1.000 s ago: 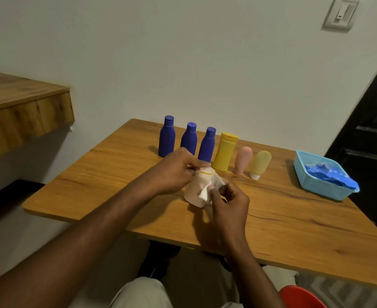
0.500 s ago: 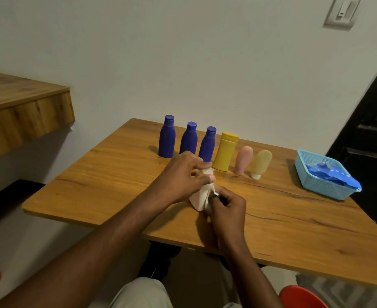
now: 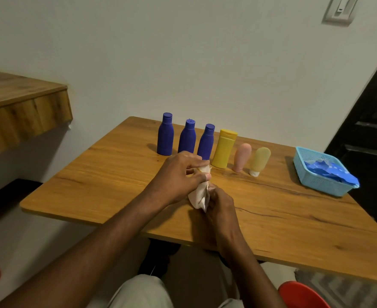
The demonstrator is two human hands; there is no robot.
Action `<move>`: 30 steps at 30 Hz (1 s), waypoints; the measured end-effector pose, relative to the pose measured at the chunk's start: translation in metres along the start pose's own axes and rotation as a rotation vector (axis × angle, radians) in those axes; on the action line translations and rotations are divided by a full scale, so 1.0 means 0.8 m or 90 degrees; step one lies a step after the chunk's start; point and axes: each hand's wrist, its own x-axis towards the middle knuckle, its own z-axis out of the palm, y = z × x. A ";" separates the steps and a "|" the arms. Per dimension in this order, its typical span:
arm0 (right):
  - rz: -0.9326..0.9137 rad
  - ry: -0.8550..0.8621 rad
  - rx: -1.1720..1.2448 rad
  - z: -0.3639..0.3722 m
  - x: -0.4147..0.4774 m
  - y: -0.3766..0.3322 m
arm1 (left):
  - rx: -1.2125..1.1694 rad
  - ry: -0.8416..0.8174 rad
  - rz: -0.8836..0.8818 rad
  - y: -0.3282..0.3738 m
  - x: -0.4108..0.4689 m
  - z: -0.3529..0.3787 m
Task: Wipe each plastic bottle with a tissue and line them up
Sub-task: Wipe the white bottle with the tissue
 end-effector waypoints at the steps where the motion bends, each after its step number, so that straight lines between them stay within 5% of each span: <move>1: -0.018 0.005 0.011 -0.001 -0.001 -0.002 | 0.001 0.000 0.001 0.000 0.000 0.000; 6: -0.034 0.030 0.094 0.002 0.009 -0.016 | 0.005 -0.008 0.008 -0.001 0.002 -0.002; 17: 0.038 -0.065 0.009 0.009 0.009 -0.008 | -0.011 -0.001 0.006 -0.003 0.001 0.000; 30: -0.006 0.010 0.061 0.022 0.035 -0.046 | -0.023 -0.002 0.020 -0.004 -0.001 -0.002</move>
